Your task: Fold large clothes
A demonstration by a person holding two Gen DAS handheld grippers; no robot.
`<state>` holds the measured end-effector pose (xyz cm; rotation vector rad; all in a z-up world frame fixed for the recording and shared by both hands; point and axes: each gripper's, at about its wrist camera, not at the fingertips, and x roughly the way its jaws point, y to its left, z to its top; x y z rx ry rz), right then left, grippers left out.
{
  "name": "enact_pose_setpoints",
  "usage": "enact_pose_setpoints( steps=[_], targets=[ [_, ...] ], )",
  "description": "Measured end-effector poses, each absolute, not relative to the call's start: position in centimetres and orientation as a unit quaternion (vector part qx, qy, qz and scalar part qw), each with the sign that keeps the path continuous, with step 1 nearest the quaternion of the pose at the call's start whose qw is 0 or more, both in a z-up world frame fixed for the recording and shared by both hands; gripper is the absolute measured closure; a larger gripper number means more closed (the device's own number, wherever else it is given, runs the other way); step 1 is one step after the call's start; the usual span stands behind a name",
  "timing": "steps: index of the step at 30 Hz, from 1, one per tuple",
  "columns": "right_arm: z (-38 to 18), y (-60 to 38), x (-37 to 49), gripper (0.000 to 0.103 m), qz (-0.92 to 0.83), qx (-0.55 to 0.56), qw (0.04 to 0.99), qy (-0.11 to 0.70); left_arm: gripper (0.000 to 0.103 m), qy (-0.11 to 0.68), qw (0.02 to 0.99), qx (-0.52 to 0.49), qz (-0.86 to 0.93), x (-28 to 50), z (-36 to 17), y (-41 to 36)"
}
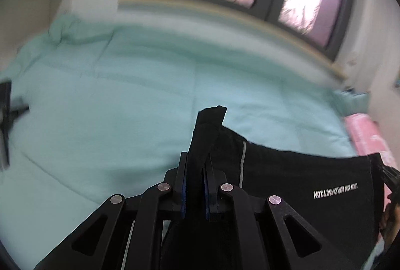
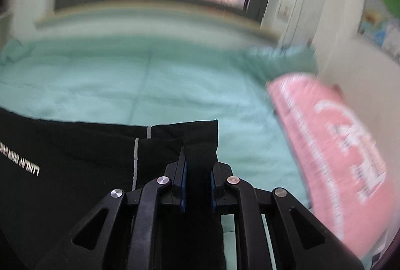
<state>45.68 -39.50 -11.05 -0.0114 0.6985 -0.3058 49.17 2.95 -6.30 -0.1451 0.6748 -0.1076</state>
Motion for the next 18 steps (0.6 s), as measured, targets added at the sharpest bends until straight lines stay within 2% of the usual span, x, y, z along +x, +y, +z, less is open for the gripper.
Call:
enact_pose_setpoints(
  steps=[3,4,7,8,9,10,14,17,18],
  targets=[
    [-17.3,-38.8,49.2,0.088,-0.142,-0.021,0.904,0.403,0.092,0.391,0.917,-0.075,-0.035,52.2,-12.3,3.1],
    [-19.0,-39.0,49.4,0.085,-0.13,-0.014,0.898,0.419,0.09,0.41,0.908,-0.082,-0.035,53.1,-14.2,3.3],
    [-22.4,-39.1,50.0,0.079,-0.119,0.002,0.89,0.44,0.079,0.424,0.898,-0.111,-0.046,54.2,-15.9,3.8],
    [-22.4,-39.3,49.9,0.076,-0.119,0.006,0.892,0.436,0.074,0.429,0.895,-0.117,-0.047,54.5,-16.0,4.1],
    [-22.4,-39.7,49.8,0.073,-0.115,0.017,0.894,0.434,0.058,0.435,0.891,-0.125,-0.041,54.9,-16.2,4.6],
    [-22.4,-40.2,49.6,0.07,-0.11,0.03,0.895,0.432,0.049,0.439,0.887,-0.137,-0.039,54.9,-16.4,5.1],
    [-20.5,-42.7,46.3,0.068,-0.056,0.127,0.911,0.387,0.048,0.414,0.881,-0.212,-0.089,52.5,-15.4,8.7],
    [-16.3,-43.7,42.0,0.065,-0.011,0.17,0.93,0.325,0.048,0.392,0.893,-0.205,-0.081,49.8,-12.4,11.2],
    [-14.2,-43.8,39.8,0.06,0.013,0.178,0.937,0.302,0.048,0.382,0.901,-0.19,-0.078,49.1,-11.0,11.2]
  ],
)
